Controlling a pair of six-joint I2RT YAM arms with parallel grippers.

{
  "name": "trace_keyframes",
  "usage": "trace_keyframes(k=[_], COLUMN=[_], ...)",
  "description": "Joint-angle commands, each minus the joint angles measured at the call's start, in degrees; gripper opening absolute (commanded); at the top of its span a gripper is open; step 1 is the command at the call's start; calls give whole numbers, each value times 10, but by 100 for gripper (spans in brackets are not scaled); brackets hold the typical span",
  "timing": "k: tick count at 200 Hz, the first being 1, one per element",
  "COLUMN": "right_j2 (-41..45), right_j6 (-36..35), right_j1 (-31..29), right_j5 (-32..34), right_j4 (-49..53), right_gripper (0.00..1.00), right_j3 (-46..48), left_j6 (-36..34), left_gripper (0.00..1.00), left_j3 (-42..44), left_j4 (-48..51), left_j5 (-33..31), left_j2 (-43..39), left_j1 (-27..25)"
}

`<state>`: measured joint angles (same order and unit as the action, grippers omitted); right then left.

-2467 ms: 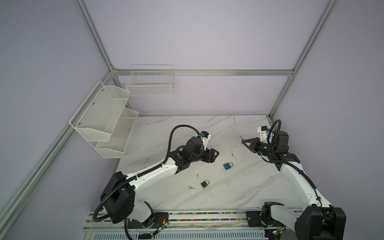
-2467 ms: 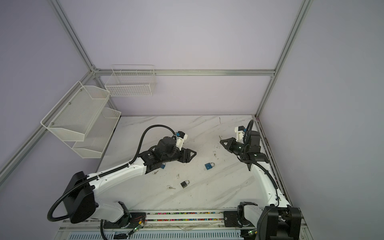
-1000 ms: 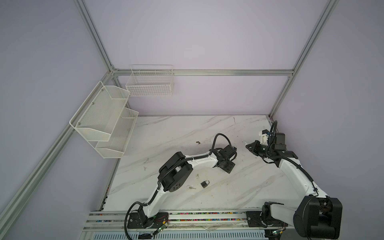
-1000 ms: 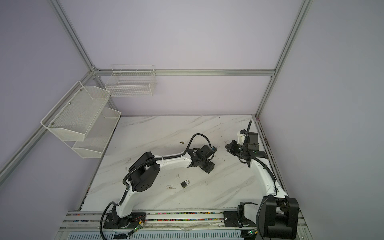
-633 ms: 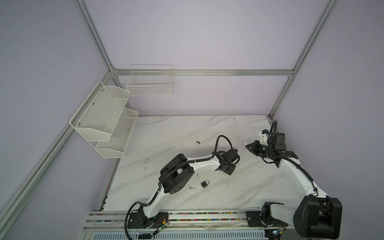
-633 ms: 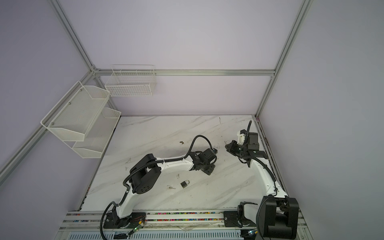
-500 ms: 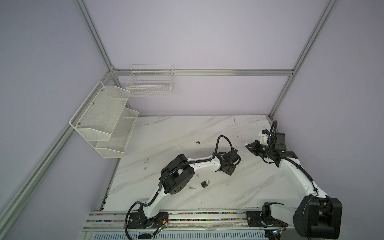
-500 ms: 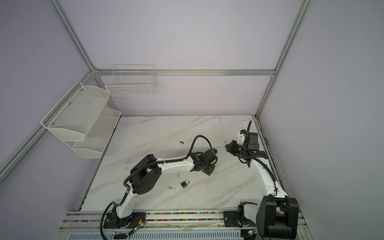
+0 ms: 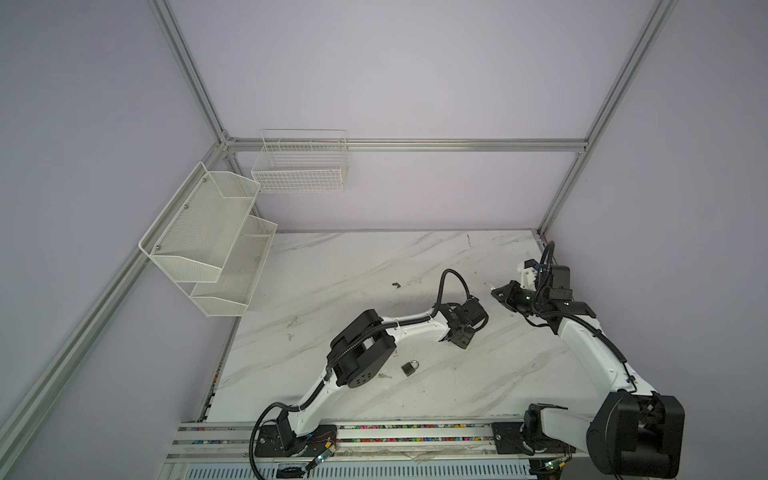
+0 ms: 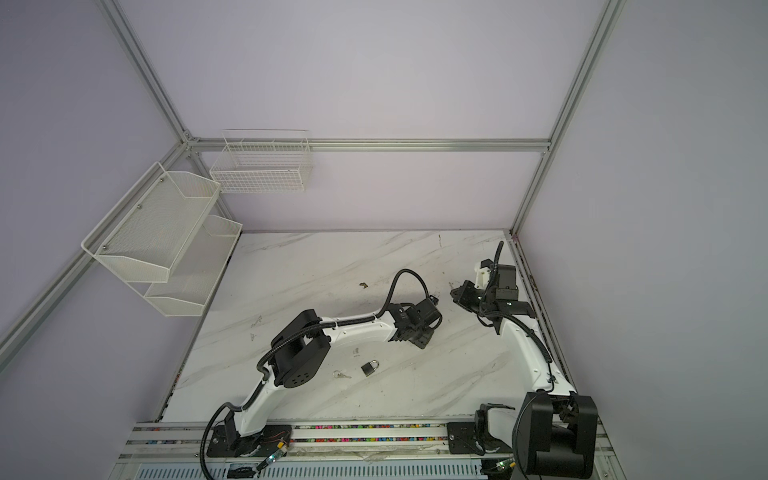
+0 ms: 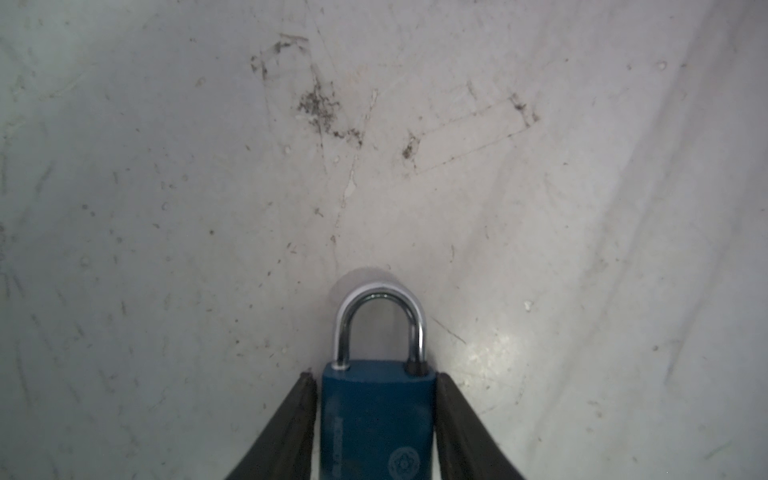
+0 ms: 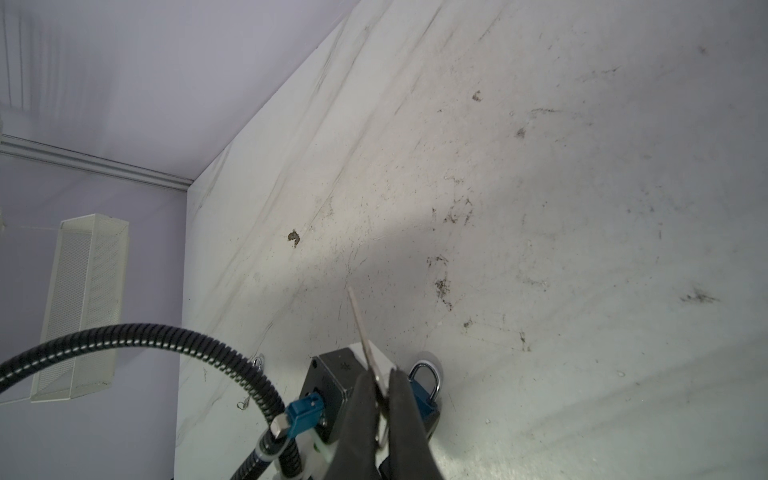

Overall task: Unlock with the key
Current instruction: 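Close the left gripper on the blue padlock's body, then lift the blue padlock with the left gripper while the right gripper brings the key over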

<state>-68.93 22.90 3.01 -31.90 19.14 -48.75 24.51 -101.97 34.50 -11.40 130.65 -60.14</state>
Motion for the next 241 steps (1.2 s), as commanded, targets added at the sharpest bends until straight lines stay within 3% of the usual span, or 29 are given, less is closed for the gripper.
trace_keyframes(k=[1,52,91,127,152,177,208,216,241], right_j2=[-3,-1,0,3,9,3,-6,-11,-25], right_j6=[6,8,14,-14,-20,-36,-34,-34,-21], right_j1=[3,4,4,3,3,-7,-75,-92,-153], right_j5=[6,8,23,46,53,69,124,138,161], right_j4=[3,4,16,46,55,78,82,83,69], right_gripper=[0,0,0,0,0,0,0,0,0], right_j3=[-16,-15,-25,-49,-64,-96,-121,-126,-132], left_j6=[2,7,26,85,118,167,239,253,304], left_gripper=[45,42,30,20,14,9,4,10,8], left_j3=[-49,-62,-75,-91,-81,-20,94,121,184], left_j4=[55,91,102,110,95,46,-40,-65,-125], left_j5=[-4,-16,-23,-36,-35,-15,-11,-10,0], left_j2=[22,33,37,10,-38,-114,-230,-256,-329], left_j1=[-3,-8,-8,1,17,41,76,86,116])
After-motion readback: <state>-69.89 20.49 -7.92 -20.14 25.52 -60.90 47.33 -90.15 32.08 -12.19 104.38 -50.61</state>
